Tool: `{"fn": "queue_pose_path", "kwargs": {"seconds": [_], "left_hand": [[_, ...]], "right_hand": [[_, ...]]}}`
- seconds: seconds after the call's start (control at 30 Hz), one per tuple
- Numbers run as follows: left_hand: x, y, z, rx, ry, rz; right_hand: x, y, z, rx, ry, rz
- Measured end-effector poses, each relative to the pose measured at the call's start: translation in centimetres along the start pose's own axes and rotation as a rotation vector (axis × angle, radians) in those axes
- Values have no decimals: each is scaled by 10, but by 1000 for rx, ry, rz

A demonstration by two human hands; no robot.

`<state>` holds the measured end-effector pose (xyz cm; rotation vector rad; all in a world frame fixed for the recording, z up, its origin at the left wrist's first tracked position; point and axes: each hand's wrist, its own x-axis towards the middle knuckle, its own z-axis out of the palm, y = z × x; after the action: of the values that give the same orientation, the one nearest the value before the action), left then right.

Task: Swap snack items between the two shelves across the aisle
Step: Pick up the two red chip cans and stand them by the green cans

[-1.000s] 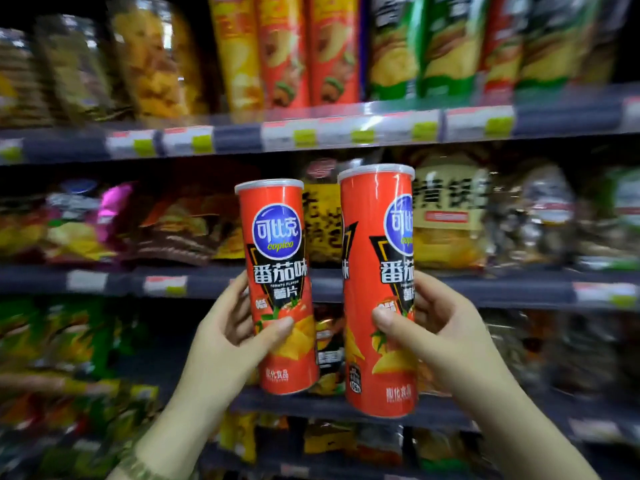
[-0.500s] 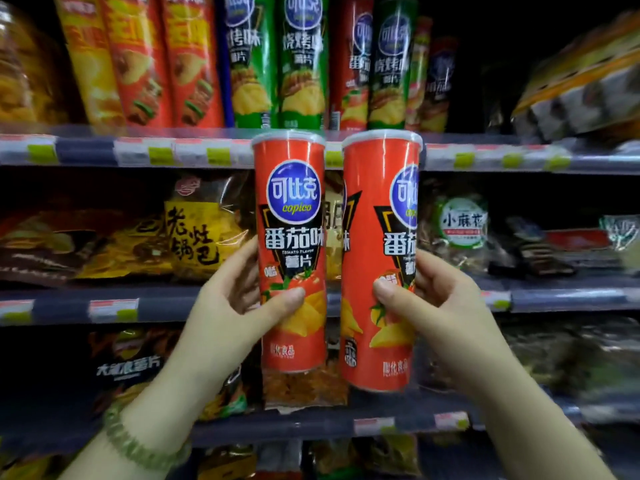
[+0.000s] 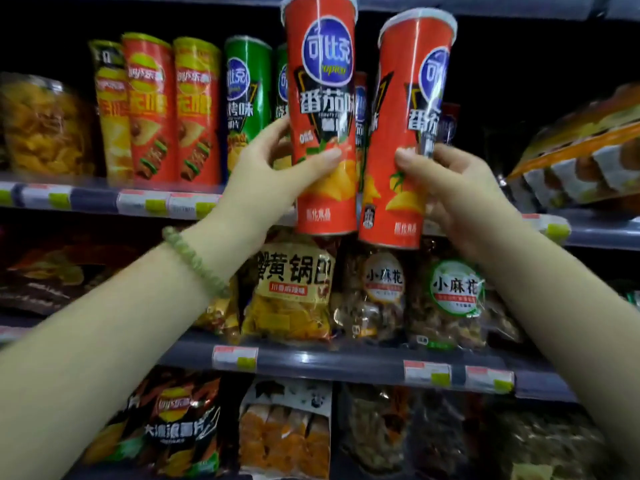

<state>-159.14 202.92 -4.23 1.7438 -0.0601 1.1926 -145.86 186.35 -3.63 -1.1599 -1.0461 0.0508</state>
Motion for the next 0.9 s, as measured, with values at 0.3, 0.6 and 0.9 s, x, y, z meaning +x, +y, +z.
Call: {"fn": "queue_pose_path", "kwargs": {"seconds": [0.3,0.6,0.9], "left_hand": [[76,-9,19,165,23,188],[96,-44,35,441,-29,205],[109,-62,47,699,-53,144]], "right_hand": [[79,4,-10,-73,90,-190],[104,45,-20,-238,204,-125],[115,61,-24,-447,153,-65]]}}
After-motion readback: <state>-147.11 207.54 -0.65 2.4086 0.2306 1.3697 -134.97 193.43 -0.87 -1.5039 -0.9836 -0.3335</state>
